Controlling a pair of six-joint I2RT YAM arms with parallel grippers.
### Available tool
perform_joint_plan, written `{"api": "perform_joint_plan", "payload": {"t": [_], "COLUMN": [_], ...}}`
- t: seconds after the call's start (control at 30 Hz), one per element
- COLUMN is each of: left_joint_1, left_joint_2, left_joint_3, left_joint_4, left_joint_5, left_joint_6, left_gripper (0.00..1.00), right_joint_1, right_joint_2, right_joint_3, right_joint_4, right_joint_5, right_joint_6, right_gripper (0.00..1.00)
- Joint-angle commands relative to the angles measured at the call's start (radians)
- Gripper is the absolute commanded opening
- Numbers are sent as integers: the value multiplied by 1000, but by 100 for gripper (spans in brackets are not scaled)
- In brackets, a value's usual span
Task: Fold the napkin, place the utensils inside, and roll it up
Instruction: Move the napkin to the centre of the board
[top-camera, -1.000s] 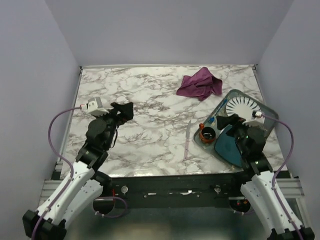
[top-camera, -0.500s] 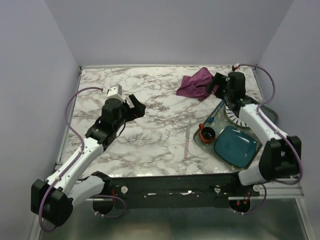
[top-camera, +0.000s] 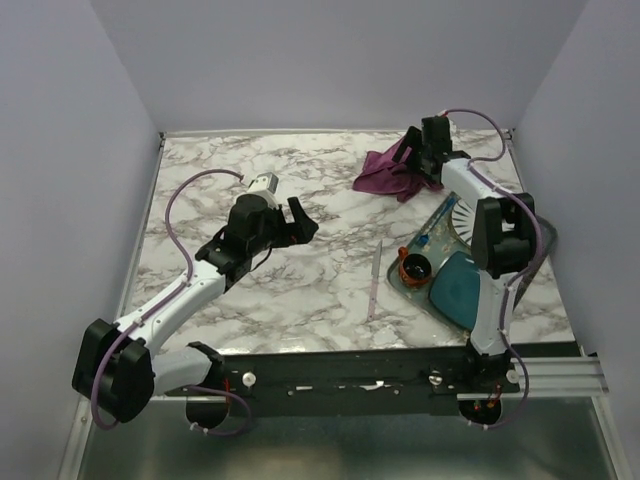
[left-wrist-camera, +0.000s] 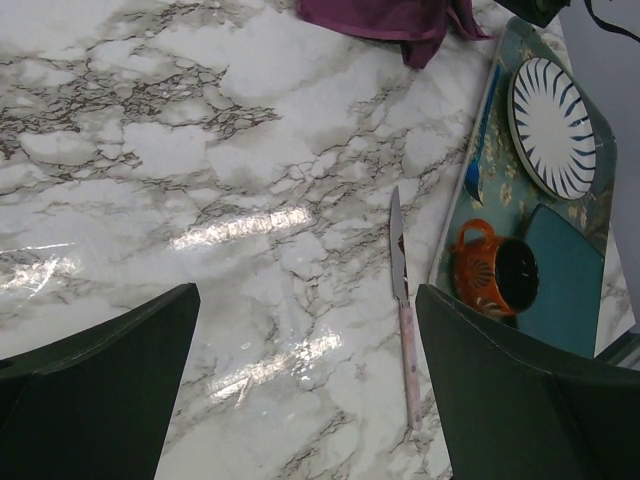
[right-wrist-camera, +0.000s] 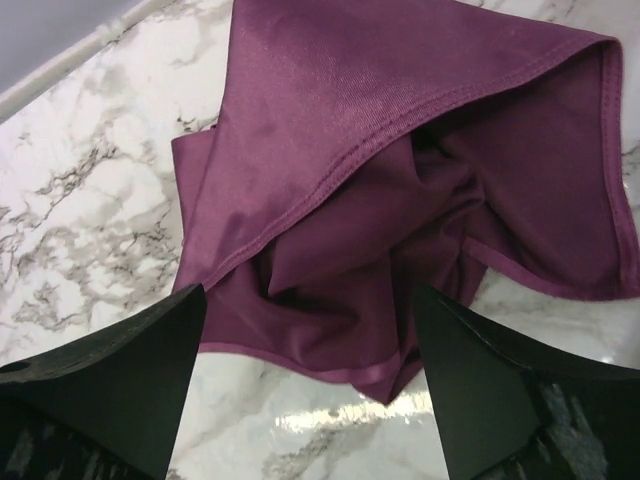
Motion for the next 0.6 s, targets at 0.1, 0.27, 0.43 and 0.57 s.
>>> {"api": "perform_joint_plan", "payload": {"t": [0.1, 0.27, 0.43, 0.57], "left_joint_1": [-4, -3, 10, 72], "left_joint_2": [-19, -35, -16, 3], "left_joint_3": [-6, 3, 96, 138], "left_joint_4": [43, 8, -179, -308], "left_joint_5": [4, -52, -172, -163], "left_joint_6": [5, -5, -24, -73], "left_gripper": [98, 98, 98, 99], "right_joint_1": [29, 112, 232, 365], "right_joint_2": [187, 217, 102, -24], "right_joint_3": [214, 263, 144, -20], "right_joint_4": [-87, -111, -118, -93], "right_joint_5": [-32, -87, -193, -311], "right_joint_6": [-22, -96, -154, -87], "right_gripper": [64, 41, 1, 1]}}
